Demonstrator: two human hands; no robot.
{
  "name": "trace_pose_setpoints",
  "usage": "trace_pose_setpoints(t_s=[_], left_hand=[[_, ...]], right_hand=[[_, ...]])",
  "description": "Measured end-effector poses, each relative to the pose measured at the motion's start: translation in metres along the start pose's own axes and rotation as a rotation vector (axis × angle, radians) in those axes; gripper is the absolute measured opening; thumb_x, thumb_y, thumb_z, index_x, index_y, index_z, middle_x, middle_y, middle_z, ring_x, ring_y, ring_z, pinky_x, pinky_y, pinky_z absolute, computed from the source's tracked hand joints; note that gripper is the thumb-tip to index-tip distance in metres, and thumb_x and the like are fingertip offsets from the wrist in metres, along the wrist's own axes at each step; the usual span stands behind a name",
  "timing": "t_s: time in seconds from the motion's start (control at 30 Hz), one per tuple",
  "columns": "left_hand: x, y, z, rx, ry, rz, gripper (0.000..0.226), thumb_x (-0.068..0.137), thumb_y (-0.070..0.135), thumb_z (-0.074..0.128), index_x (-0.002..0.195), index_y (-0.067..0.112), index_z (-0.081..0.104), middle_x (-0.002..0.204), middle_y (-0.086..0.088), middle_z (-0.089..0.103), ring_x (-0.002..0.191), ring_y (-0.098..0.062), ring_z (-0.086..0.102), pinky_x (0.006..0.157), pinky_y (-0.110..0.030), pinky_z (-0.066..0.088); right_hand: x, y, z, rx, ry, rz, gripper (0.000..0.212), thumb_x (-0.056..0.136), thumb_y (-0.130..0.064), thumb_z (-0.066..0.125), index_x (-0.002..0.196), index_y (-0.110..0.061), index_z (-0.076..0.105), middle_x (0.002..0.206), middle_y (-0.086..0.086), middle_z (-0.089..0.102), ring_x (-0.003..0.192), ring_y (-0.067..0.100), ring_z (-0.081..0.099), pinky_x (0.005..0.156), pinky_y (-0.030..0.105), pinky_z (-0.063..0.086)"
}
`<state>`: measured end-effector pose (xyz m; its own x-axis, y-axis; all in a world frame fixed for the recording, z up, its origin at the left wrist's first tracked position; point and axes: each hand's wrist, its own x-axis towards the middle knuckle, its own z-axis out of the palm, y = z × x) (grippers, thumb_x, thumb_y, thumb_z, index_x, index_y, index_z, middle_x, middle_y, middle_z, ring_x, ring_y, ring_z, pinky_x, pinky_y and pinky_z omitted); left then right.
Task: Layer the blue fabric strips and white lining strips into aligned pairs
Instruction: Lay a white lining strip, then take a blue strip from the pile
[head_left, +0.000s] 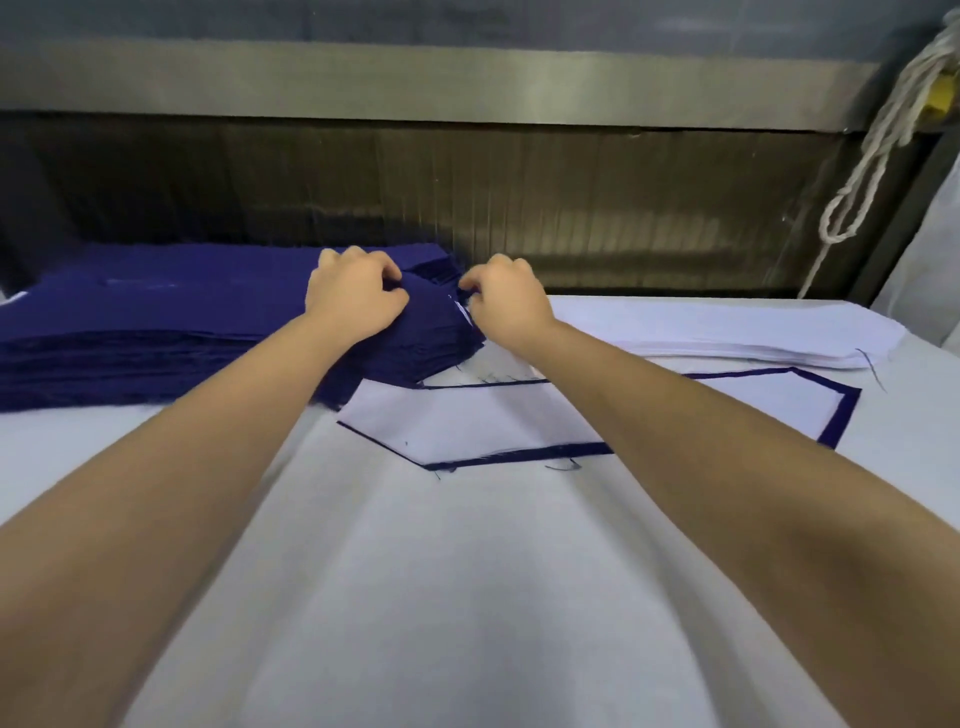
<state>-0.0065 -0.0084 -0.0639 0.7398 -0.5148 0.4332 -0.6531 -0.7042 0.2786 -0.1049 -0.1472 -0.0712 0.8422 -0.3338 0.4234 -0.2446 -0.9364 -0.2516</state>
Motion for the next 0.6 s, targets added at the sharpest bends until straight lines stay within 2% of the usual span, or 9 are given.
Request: trace_pose_setpoints(t_s=[0.1,0.2,0.33,0.47,0.6], left_hand=[[0.014,0.000,0.005,-0.018,-0.015,-0.071,0.036,0.090,0.032,0.056,0.124,0.020,0.058,0.130,-0.010,0.051,0.124,-0.035,0.036,0.098,-0.040,0.034],[0.018,-0.003,0.010,-0.043,-0.014,-0.043,0.035,0.090,0.030,0.055,0.124,0.019,0.058,0.130,-0.010,0.049,0.123,-0.034,0.036,0.099,-0.039,0.034],[0.023,-0.013,0.010,-0.079,-0.035,-0.011,0.031,0.090,0.027,0.055,0.119,0.019,0.061,0.128,-0.008,0.053,0.124,-0.029,0.040,0.099,-0.037,0.034],[0.026,-0.016,0.006,-0.177,-0.024,-0.045,0.024,0.089,0.023,0.056,0.111,0.019,0.066,0.124,-0.008,0.053,0.118,-0.029,0.047,0.096,-0.038,0.042],[0.028,-0.019,0.003,-0.263,0.032,-0.072,0.027,0.089,0.020,0.057,0.116,0.017,0.060,0.124,-0.008,0.051,0.113,-0.024,0.050,0.085,-0.027,0.039]], right_hand=[[0.022,-0.011,0.017,-0.041,0.049,-0.019,0.043,0.095,-0.009,0.039,0.135,-0.020,0.050,0.131,0.007,0.047,0.119,0.029,0.038,0.095,0.035,0.037],[0.041,-0.016,0.024,-0.117,0.100,-0.047,0.044,0.095,-0.010,0.040,0.137,-0.021,0.046,0.132,0.006,0.043,0.120,0.029,0.036,0.094,0.036,0.034],[0.064,-0.020,0.028,-0.204,0.090,-0.130,0.038,0.097,-0.015,0.042,0.133,-0.023,0.051,0.130,0.005,0.045,0.121,0.029,0.035,0.094,0.036,0.032],[0.078,-0.023,0.032,-0.256,0.069,-0.200,0.032,0.098,-0.018,0.043,0.125,-0.024,0.059,0.126,0.003,0.051,0.119,0.027,0.039,0.095,0.036,0.031],[0.084,-0.021,0.031,-0.184,0.089,-0.226,0.029,0.096,-0.015,0.046,0.119,-0.020,0.064,0.122,0.004,0.056,0.116,0.026,0.043,0.092,0.033,0.033]])
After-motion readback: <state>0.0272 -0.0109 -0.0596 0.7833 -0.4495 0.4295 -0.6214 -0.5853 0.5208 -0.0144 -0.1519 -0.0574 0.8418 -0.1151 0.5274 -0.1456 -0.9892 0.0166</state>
